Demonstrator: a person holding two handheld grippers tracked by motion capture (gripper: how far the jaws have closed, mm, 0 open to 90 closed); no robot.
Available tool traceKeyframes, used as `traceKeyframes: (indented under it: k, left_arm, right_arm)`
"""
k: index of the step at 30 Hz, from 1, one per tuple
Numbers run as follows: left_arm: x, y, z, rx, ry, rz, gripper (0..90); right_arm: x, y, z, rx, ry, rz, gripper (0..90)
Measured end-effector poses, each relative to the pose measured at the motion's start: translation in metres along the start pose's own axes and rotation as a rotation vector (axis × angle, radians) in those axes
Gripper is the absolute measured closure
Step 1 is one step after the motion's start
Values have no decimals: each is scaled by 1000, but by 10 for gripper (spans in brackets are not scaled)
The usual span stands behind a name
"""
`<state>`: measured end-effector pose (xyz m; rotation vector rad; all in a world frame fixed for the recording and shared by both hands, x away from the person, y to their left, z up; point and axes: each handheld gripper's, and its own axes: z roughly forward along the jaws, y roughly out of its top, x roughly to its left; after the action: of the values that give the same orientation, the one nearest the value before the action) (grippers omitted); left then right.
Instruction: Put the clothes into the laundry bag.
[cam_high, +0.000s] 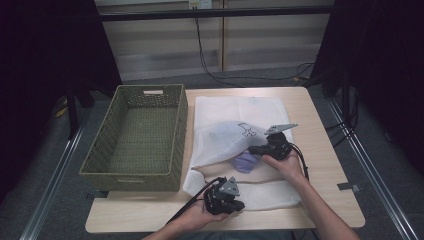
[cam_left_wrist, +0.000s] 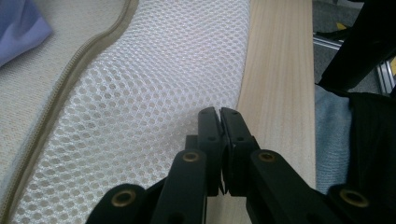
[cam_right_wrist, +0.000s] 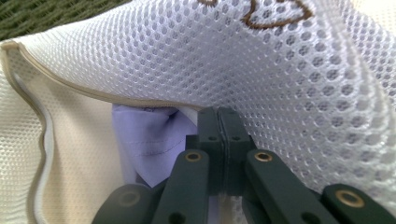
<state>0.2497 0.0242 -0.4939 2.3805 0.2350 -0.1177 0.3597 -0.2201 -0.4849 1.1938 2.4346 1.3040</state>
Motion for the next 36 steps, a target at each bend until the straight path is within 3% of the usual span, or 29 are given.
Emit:
traceKeyframes:
  k: [8,11,17,28,29,30,36]
  left_arm:
    - [-2,0,0,-1,10,10,875]
    - [-2,-1,2,-26,15,2,875]
    - [-1,0,0,3,7,5,876]
    - [0,0,1,-11,-7,-6,877]
    - [0,2,-1,27,31,7,878]
    - [0,1,2,-20,7,-4,877]
    - [-2,3,3,-6,19,15,876]
  right_arm:
    - [4,7,-10,-38,-2,4,896]
    - [5,10,-15,-54,2,0,896]
    - [4,18,-26,-102,12,9,897]
    - [22,37,-49,-184,50,-28,897]
    - [24,38,-50,-189,53,-36,897]
    - [26,40,-51,-194,57,-42,897]
    - [39,47,-60,-212,81,-80,897]
